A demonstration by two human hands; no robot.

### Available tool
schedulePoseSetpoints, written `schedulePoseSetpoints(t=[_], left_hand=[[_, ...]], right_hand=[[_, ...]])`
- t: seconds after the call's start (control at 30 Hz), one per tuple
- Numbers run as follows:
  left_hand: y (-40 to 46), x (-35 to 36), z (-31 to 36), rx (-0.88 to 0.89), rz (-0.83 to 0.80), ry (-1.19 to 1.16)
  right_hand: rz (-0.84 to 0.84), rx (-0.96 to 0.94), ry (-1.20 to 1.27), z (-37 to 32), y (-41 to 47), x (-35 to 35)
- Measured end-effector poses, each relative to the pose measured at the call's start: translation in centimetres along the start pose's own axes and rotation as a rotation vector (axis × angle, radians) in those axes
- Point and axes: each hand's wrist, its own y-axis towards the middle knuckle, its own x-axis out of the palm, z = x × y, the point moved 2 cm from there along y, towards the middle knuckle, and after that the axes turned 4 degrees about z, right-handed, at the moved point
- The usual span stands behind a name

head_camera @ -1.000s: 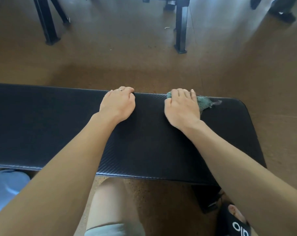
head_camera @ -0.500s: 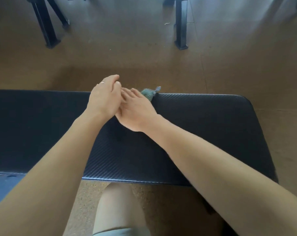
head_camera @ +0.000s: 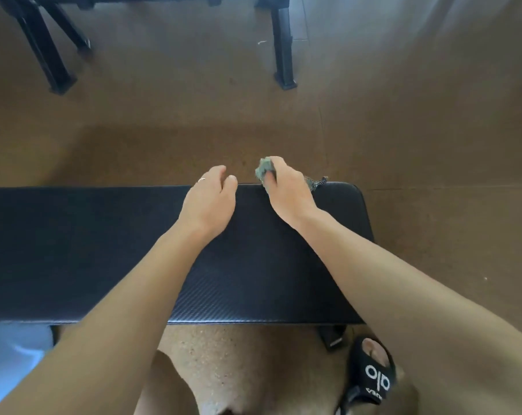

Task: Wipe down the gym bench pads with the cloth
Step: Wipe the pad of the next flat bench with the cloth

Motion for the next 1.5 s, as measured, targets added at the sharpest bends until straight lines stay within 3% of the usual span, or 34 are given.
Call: schedulePoseSetpoints(t=[0.07,0.13,0.2,0.3,0.4,0.6,0.8,1.0,1.2,1.5], left_hand=[[-0.7,-0.9,2.5,-0.095,-0.028,-0.109],[-1.4,-2.0,5.9,-0.159,-0.048,-0.217],[-2.1,-3.1,9.5,-0.213,-0.092,-0.322],[-3.7,-5.6,14.6,-0.348,-0.151,-0.518],[-5.7,-9.0,19.7,-0.432,-0.176,-0.634],[-9.2,-14.1,30.5,-0.401,-0.175,-0.457],[-7.4,-13.4,39.5,-0.351,-0.076,-0.397],[-4.9,-11.2,47.7,-0.347,-0.089,-0.391],[-0.9,-10.5,55.7,-0.35,-0.13,-0.424],[8.6,-12.0,58.5,-0.439,-0.044,-0.528]], right_hand=[[0.032,0.384,0.413,-1.3,1.1,-3.0],[-0.071,0.647,0.955,-3.2,1.0,-5.9],[-0.239,0.739,1.317,-5.6,-0.9,-9.5],[-0.411,0.796,1.525,-9.8,-3.8,-15.7],[-0.51,0.72,1.451,-14.3,-5.4,-22.6],[-0.485,0.771,1.16,-18.0,-6.2,-33.7],[-0.522,0.776,1.029,-16.7,-1.4,-43.0],[-0.575,0.709,0.855,-12.8,4.8,-51.8],[-0.548,0.685,0.808,-12.5,11.0,-57.3],[-0.563,0.723,0.757,-13.9,22.0,-59.1]])
